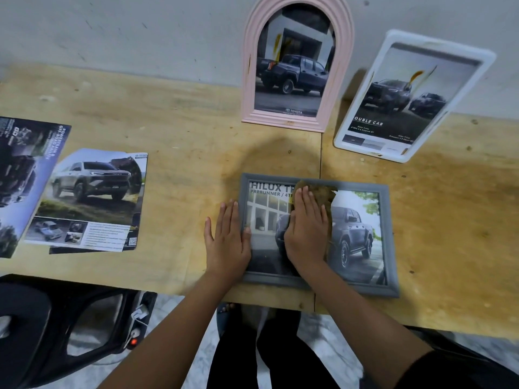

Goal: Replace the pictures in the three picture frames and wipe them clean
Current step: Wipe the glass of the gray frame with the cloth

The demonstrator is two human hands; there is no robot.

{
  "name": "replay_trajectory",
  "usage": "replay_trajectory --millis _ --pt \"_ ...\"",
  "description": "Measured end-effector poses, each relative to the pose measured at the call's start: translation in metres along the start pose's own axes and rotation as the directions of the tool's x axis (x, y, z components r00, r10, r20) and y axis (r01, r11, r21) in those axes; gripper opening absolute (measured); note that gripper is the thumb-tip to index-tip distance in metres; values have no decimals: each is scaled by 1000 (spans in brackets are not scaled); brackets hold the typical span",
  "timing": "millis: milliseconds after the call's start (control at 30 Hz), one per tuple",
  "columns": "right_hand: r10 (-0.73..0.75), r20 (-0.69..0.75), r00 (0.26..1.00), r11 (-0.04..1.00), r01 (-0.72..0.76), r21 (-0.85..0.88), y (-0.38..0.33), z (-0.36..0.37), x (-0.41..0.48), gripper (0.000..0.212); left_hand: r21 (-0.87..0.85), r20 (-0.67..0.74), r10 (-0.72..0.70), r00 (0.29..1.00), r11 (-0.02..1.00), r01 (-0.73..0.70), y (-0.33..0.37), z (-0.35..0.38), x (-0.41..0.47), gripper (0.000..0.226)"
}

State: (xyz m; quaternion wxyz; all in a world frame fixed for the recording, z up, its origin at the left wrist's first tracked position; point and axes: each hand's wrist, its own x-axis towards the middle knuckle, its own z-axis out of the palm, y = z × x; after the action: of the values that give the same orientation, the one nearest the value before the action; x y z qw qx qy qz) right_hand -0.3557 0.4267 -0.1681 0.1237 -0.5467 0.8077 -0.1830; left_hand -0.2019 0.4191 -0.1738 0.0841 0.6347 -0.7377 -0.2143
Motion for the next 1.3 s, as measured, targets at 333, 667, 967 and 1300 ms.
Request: replay_trajectory --millis 333,667,967,1300 --pt "-131 94 987 991 127 53 2 -4 3 54 10 -6 -2 1000 1000 2 0 0 0 72" --pt "-398 187 898 891 330 311 10 -12 11 44 23 1 -18 1000 1000 18 2 -3 -1 73" --pt "-566 374 735 776 322 542 28 -22 15 34 27 18 -27 999 999 27 4 -6 -2 75" --pt "-610 517 601 755 242 609 56 -43 6 29 42 38 -15 999 999 14 1 -5 -2 73"
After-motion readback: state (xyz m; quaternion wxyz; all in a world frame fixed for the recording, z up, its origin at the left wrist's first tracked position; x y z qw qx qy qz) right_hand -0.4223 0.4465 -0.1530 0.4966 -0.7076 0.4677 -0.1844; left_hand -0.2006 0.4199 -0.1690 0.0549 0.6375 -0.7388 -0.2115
